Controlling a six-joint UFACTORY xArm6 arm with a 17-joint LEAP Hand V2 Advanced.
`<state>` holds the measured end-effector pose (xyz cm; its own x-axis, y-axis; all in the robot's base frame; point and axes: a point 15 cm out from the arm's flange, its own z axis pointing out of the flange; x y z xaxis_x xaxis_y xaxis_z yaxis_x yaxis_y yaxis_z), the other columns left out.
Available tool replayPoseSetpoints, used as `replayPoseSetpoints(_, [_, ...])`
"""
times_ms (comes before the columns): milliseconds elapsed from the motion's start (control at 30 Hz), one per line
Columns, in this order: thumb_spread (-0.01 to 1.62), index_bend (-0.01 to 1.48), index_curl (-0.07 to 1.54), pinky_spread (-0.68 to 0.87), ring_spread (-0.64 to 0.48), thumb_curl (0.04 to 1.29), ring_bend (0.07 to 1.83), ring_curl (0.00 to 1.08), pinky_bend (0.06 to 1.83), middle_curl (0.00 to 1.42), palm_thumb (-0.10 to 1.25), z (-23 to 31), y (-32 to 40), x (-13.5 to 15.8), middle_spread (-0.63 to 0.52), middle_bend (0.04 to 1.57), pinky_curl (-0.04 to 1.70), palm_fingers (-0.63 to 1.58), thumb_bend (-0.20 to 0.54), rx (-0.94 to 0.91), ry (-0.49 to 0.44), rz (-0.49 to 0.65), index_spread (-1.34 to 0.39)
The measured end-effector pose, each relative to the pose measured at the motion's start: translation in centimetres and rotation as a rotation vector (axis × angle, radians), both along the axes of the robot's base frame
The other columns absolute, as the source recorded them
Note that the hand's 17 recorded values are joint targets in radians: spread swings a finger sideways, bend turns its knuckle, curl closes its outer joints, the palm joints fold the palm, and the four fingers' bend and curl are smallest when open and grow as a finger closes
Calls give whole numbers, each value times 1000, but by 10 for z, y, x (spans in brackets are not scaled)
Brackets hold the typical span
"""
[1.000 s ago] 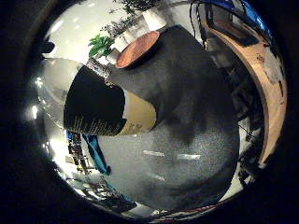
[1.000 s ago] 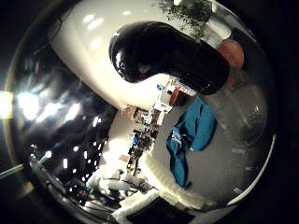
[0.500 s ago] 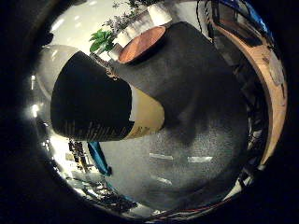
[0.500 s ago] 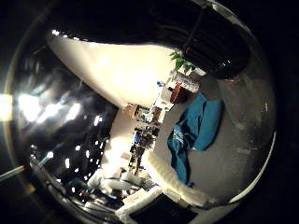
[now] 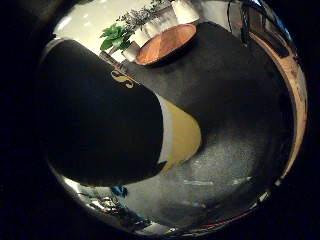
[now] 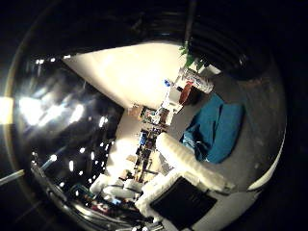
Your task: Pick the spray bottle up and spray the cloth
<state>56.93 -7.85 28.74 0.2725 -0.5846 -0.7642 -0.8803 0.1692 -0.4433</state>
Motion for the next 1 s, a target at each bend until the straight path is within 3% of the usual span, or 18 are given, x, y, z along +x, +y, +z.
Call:
replayPoseSetpoints(100, [1079, 168, 262, 3, -41, 314, 810, 345, 477, 393, 667, 3, 0, 3, 16, 431, 270, 816, -12, 28, -6, -14, -225])
replayPoseSetpoints(233, [1076, 231, 320, -260, -142, 336, 913, 405, 721, 461, 731, 6, -7, 5, -83, 565, 333, 1142, -13, 49, -21, -37, -294])
replayPoseSetpoints(267, [1070, 315, 365, -338, -158, 347, 936, 421, 807, 495, 752, 7, -8, 5, -113, 644, 365, 1264, -12, 54, -25, -41, -315])
replayPoseSetpoints(367, [1057, 487, 453, -407, -171, 366, 996, 449, 908, 544, 781, 10, -12, 7, -138, 767, 409, 1319, -17, 67, -33, -55, -332])
replayPoseSetpoints(667, [996, 953, 683, -299, -166, 477, 1287, 542, 1180, 639, 908, 22, -15, 7, -116, 1128, 580, 1306, -8, 138, -54, -74, -259])
replayPoseSetpoints(1000, [837, 1124, 737, -203, -168, 649, 1420, 593, 1276, 660, 1023, 32, -6, -3, -97, 1309, 760, 1182, -15, 201, -42, -30, -211])
